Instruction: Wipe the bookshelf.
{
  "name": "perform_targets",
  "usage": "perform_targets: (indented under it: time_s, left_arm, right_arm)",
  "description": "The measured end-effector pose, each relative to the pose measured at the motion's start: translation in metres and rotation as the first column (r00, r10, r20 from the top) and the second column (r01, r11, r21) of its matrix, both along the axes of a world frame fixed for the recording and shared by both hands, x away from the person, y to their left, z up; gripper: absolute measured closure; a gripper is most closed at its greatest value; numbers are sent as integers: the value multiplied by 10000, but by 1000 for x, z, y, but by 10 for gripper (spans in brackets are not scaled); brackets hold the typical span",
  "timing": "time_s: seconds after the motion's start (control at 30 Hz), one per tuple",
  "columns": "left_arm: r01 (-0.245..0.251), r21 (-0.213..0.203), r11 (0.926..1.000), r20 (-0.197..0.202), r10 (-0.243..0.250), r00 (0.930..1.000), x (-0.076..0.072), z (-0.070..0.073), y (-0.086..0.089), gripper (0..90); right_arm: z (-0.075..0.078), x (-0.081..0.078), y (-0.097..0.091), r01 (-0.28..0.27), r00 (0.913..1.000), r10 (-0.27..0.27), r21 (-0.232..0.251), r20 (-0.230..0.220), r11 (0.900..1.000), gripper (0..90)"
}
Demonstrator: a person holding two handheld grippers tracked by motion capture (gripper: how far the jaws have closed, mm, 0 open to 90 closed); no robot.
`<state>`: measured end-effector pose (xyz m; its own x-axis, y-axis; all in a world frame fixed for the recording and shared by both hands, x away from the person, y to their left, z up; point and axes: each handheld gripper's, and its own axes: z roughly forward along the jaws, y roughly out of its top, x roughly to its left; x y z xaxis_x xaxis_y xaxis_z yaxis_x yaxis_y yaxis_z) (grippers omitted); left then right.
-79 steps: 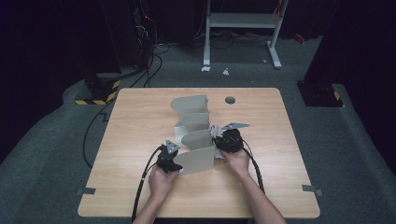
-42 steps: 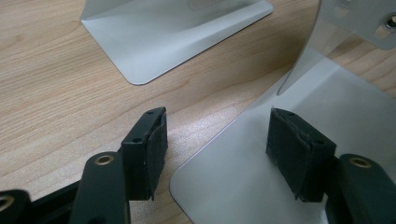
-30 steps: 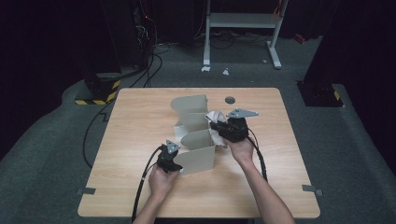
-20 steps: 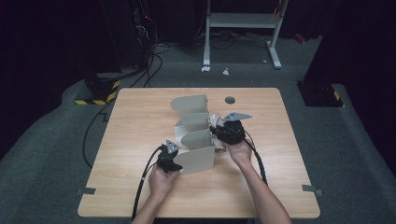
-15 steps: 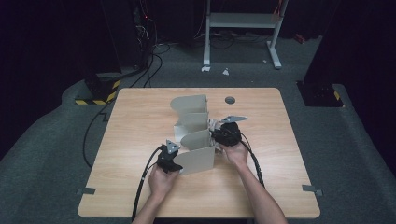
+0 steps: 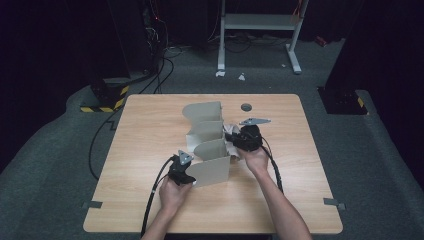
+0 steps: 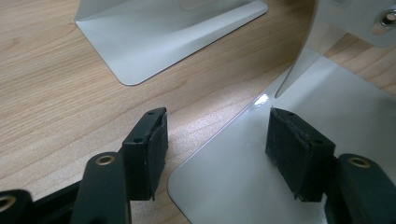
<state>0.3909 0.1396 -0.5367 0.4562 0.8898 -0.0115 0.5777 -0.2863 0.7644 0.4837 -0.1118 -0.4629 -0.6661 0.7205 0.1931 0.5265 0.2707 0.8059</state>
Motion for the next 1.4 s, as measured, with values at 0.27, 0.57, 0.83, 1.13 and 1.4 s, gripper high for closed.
perform_targets:
  time_s: [0.27,0.57,0.83,1.13,1.4]
  left_arm:
    - [-4,-60,10000,-17,4,10000,0,0,0,388]
    - [31,-80,10000,-15,-32,10000,0,0,1,392]
    - [47,-78,10000,-40,-47,10000,0,0,1,393]
    - [56,-120,9999,-30,-56,10000,0,0,1,393]
    - [59,-134,9999,-35,-60,10000,0,0,1,392]
  right_arm:
    - [43,-5,-4,-286,9928,283,10,1167,9996,803]
    - [53,-4,7,-362,9851,424,-402,1666,9985,804]
    - [24,11,11,-271,9951,322,-557,940,9981,805]
    - [-24,21,15,-260,9993,235,-850,-305,9960,805]
    - [-54,30,21,-127,9931,-31,-1346,-1170,9908,805]
